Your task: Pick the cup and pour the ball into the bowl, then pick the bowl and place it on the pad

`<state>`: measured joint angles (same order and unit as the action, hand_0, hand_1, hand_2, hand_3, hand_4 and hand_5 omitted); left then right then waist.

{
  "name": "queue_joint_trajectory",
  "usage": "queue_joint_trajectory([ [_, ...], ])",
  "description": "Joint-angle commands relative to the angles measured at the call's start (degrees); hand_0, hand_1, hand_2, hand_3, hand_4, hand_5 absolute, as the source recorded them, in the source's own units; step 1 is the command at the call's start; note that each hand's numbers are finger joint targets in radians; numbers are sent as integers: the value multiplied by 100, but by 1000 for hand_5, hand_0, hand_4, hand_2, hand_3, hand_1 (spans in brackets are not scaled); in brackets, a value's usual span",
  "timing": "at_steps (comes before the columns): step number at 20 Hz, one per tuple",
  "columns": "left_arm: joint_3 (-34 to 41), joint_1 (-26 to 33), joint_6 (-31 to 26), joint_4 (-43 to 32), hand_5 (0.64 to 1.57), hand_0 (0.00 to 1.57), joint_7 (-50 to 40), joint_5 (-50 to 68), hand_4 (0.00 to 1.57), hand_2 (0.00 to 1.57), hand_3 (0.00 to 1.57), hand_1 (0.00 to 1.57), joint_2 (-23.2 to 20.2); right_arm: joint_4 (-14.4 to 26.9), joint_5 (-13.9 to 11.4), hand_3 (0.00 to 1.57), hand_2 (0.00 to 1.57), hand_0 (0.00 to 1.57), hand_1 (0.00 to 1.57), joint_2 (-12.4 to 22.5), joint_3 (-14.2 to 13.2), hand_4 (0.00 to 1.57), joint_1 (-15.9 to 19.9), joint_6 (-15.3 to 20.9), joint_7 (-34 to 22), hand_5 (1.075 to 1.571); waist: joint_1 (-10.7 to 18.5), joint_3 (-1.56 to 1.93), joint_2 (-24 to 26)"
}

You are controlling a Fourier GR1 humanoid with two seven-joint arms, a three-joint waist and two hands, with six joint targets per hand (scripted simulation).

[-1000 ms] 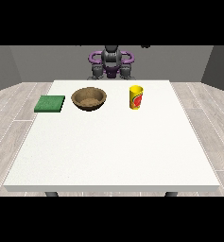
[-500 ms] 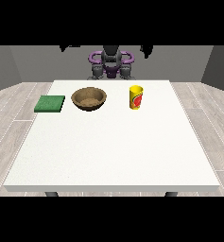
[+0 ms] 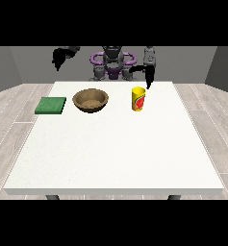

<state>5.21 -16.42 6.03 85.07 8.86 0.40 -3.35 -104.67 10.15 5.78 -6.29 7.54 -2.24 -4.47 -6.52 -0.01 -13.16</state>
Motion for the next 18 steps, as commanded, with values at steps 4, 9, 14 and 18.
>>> queue_joint_trajectory([
  [4,379,-532,-263,-1624,1451,0,906,126,0,0,0,0,-208,550,226,0,0,0,0,281,-363,667,144,-366,415,1559,-81,-1,-135],
  [9,372,-729,-283,-2701,1433,0,1592,21,138,0,0,0,-120,704,399,0,0,0,0,407,-539,670,289,-340,120,1560,-63,-2,71],
  [14,537,-907,-376,-3197,1423,0,1808,135,189,0,0,0,-238,1417,468,0,0,0,0,571,-796,671,57,-850,906,1563,-61,0,-9],
  [18,704,-1067,-322,-4031,1464,0,2514,99,363,0,0,0,-308,1300,674,0,0,0,0,739,-869,675,203,-984,666,1564,-150,-1,-60],
])
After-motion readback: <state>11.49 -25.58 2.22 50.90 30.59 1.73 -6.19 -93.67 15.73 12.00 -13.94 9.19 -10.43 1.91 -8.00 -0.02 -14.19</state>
